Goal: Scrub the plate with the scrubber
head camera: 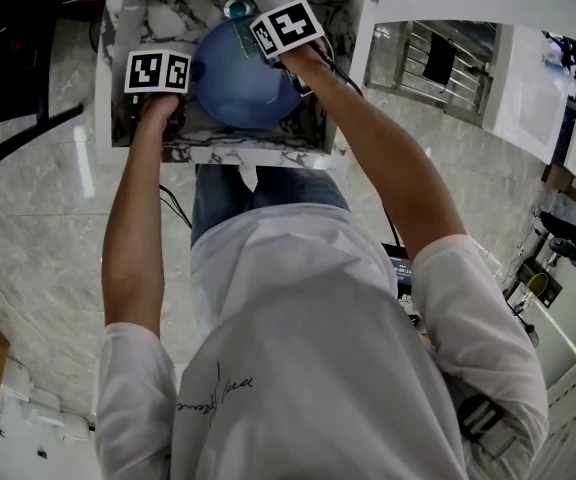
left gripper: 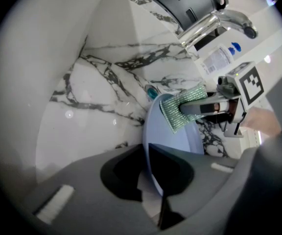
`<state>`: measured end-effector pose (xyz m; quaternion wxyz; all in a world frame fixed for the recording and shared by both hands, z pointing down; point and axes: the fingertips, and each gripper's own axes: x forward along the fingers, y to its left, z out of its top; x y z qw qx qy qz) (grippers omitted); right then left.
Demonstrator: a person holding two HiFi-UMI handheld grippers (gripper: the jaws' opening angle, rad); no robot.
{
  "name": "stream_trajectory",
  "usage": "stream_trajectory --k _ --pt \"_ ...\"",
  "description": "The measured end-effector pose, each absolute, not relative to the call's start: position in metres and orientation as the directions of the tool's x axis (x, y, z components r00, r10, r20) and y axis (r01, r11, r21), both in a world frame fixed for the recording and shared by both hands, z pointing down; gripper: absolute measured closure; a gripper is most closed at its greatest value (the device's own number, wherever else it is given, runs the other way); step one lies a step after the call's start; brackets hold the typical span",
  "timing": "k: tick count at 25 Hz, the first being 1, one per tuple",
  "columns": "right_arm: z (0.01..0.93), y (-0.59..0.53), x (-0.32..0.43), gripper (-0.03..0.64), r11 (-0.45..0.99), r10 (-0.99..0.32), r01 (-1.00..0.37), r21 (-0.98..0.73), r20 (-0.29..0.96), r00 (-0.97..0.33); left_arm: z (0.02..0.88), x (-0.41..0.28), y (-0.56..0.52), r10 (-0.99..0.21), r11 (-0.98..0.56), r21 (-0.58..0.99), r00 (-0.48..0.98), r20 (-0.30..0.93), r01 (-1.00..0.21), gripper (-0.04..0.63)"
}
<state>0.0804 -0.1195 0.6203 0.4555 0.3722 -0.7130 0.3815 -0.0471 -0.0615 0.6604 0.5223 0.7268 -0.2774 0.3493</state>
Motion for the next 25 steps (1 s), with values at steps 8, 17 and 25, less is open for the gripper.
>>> stream_trajectory --k 8,17,25 --pt "0.618 -0.121 0.091 0.551 0.471 -0.190 -0.870 -0.147 0.946 -0.263 0.659 -0.047 -0.061 -0.038 -0.299 0.564 0.600 0.799 -0.770 0.517" --pt "0.616 -0.121 0.106 0.552 0.509 -0.188 -0.857 -0.079 0.961 -0.201 0.660 -0.047 -0.061 -0.043 -0.301 0.557 0.594 0.803 -0.774 0.517" --pt "0.615 -0.119 0.119 0.552 0.517 -0.181 -0.855 -0.034 0.972 -0.148 0.660 -0.048 -0.062 -0.049 -0.301 0.549 0.587 0.808 -0.780 0.517"
